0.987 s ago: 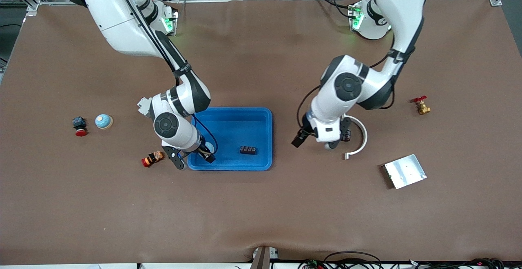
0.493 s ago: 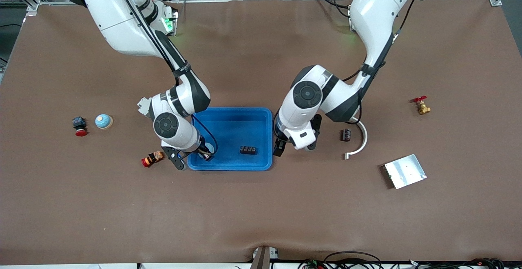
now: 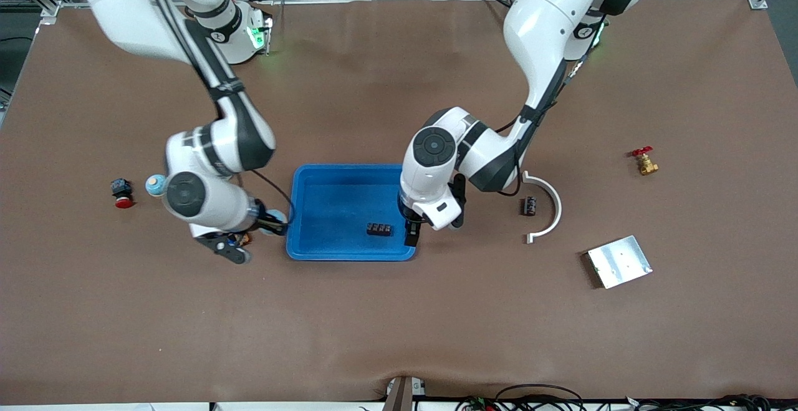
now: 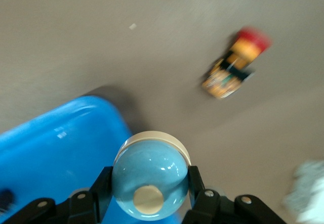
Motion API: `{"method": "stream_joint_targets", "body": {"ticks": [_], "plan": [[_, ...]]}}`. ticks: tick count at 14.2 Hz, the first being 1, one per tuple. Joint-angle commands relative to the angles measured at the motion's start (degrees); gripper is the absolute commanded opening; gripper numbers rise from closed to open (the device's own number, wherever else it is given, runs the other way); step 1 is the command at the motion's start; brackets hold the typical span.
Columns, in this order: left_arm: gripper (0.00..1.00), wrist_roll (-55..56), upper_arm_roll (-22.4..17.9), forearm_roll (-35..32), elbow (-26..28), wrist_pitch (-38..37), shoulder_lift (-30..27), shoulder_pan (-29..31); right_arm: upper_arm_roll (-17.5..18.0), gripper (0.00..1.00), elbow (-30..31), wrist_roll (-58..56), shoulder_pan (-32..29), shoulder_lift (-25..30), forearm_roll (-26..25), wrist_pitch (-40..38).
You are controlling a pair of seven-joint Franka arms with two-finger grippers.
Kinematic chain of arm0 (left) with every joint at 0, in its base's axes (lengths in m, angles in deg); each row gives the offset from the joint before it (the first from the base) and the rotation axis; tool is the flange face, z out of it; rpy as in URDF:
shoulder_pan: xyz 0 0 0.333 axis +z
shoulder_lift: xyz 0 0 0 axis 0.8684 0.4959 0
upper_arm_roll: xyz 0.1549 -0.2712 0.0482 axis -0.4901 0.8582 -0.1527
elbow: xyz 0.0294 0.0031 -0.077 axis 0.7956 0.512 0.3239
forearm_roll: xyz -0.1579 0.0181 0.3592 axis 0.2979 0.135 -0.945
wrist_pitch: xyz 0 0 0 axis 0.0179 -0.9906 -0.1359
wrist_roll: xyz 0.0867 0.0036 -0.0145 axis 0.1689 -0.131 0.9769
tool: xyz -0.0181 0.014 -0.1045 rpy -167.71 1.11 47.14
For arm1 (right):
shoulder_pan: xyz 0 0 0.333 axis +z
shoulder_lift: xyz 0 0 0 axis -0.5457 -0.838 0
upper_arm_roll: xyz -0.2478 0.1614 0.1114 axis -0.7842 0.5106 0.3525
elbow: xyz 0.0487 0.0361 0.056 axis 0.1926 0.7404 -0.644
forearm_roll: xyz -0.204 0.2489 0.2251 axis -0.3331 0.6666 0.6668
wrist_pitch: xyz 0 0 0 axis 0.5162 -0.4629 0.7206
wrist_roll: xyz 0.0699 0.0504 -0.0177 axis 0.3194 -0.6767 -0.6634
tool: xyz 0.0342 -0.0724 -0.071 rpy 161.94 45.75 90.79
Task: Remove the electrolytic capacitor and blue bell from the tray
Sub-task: 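Place the bell near the orange button while the left gripper grasps the capacitor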
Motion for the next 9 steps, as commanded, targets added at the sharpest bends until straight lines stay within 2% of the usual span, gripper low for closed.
{"method": "stream_joint_targets", "body": {"ticks": [1,3,6,9], "plan": [[1.0,3.16,-2.66,-0.43,-3.11,1.73,2.97,-3.25,0.76,0.0,7.39,-18.28,-8.01,3.72,-0.5,1.5],[1.0,5.44,-3.8,-0.43,-4.07,3.49,4.38,-4.66,-0.11,0.0,8.63,-27.88,-12.15,3.64,-1.55,2.99],[1.0,8.43,-5.74,-0.43,-7.58,4.64,7.54,-6.94,-0.47,0.0,13.02,-38.45,-16.64,2.76,-2.17,12.46],[1.0,10.28,-7.84,-0.43,-14.25,5.35,12.37,-8.53,-0.47,0.0,14.26,-36.82,-16.84,0.13,-0.85,18.11]]}}
